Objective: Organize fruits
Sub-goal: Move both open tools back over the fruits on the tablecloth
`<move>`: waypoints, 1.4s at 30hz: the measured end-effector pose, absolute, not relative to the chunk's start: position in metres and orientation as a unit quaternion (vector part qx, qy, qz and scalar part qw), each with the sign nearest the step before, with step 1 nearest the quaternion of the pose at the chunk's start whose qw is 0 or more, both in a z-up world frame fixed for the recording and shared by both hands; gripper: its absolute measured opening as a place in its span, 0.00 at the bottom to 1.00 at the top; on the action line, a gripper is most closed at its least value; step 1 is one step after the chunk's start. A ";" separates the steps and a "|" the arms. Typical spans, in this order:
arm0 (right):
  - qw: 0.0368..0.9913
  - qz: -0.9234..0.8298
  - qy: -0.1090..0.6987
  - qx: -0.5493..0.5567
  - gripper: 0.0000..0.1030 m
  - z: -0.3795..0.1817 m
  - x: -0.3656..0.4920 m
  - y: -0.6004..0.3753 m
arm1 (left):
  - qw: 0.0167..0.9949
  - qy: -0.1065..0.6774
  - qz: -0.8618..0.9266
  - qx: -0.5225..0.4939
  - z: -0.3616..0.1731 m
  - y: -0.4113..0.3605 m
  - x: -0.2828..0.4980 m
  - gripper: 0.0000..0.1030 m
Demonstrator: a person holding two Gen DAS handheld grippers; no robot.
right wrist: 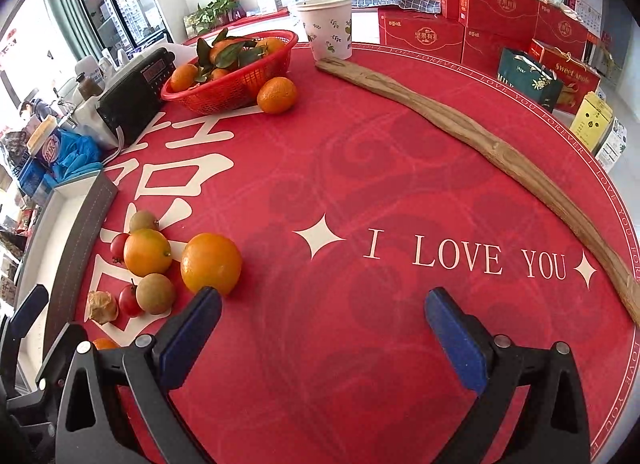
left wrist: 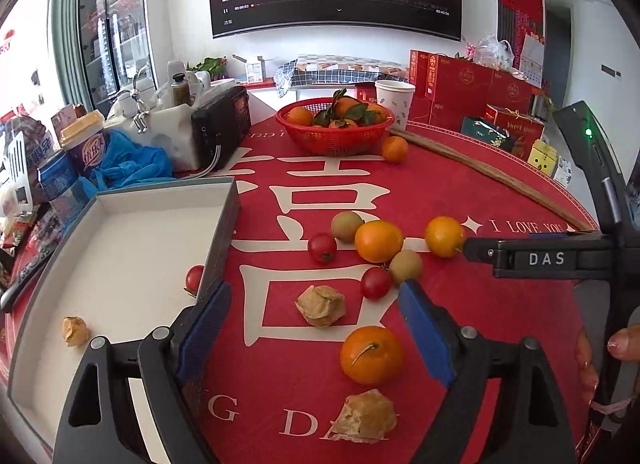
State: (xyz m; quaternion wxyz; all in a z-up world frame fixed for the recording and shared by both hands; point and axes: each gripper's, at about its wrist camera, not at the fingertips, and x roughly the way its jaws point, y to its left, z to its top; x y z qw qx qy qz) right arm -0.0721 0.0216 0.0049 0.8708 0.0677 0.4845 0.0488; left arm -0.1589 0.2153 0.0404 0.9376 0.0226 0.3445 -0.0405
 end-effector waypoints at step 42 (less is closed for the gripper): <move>0.874 0.040 0.484 0.019 0.99 0.002 -0.077 0.031 | 0.933 0.354 -0.066 0.021 0.032 0.223 -0.164 0.86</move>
